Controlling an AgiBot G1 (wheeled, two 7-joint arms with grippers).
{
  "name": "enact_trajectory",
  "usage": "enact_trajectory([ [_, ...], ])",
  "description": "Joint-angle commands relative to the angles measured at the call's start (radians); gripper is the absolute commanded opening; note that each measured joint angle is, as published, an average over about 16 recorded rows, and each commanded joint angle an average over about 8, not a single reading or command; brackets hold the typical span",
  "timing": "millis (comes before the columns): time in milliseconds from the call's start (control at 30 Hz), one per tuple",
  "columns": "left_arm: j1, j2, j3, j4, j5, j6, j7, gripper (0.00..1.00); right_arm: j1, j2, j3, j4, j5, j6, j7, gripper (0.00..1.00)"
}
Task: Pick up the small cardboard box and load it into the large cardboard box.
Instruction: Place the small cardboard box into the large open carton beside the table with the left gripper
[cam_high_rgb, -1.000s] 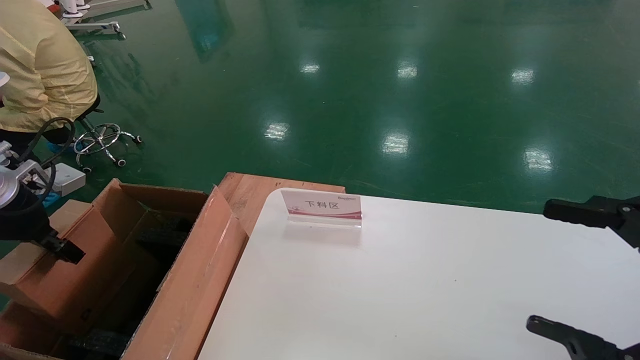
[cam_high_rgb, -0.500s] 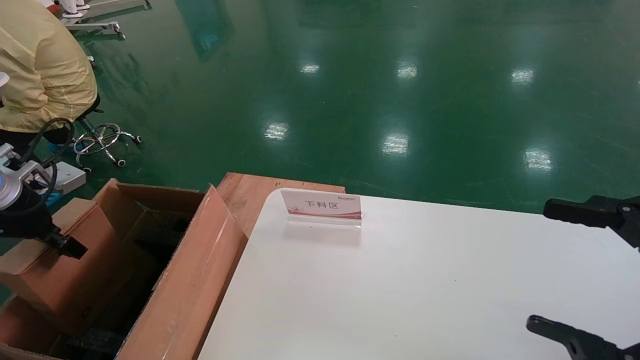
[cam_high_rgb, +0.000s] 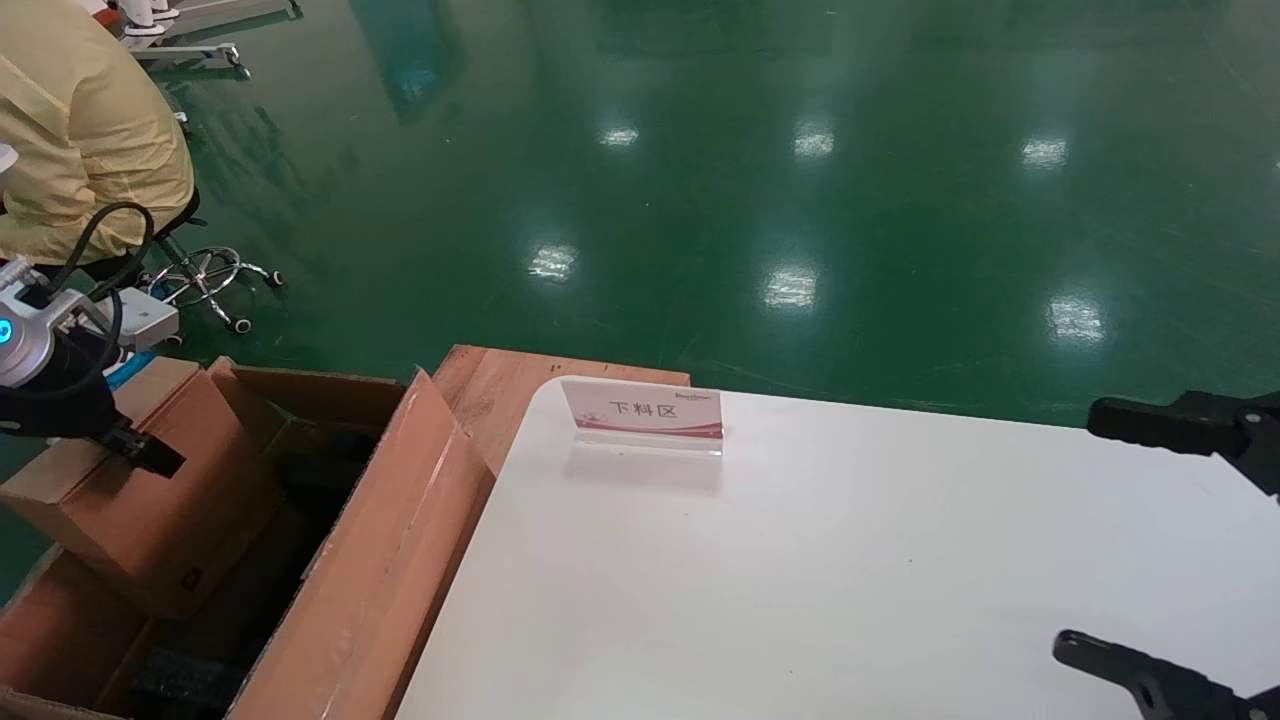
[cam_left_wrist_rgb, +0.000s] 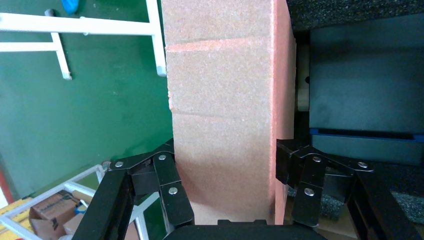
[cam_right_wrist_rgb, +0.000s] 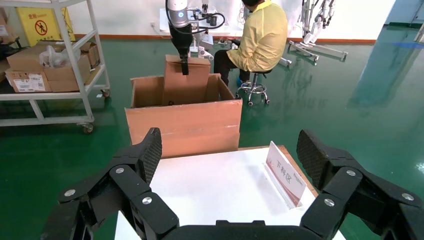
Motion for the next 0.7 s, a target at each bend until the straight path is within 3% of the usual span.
enact_trajectory([
  [33,0.006,0.005,-0.001,0.013,-0.003,-0.002,0.008,0.00,0.000,0.000,0.000,0.000,0.000,0.000,0.000,1.00],
  [400,0.078,-0.021,-0.007,0.034,-0.049,-0.040,0.002,0.02,0.000,0.000,-0.001,0.000,0.000,0.000,0.000,1.00],
  [433,0.082,-0.022,-0.008,0.035,-0.051,-0.043,0.001,0.10,0.000,0.000,-0.001,0.000,0.000,0.000,0.000,1.00],
  [633,0.097,-0.026,-0.009,0.039,-0.060,-0.052,0.000,0.85,0.000,0.000,-0.001,0.000,0.001,0.001,0.000,1.00],
  [667,0.098,-0.027,-0.010,0.039,-0.061,-0.053,0.000,0.96,0.000,0.000,-0.001,0.000,0.001,0.001,0.000,1.00],
  [700,0.098,-0.027,-0.010,0.039,-0.061,-0.053,0.000,1.00,0.000,0.000,-0.001,0.000,0.001,0.001,0.000,1.00],
])
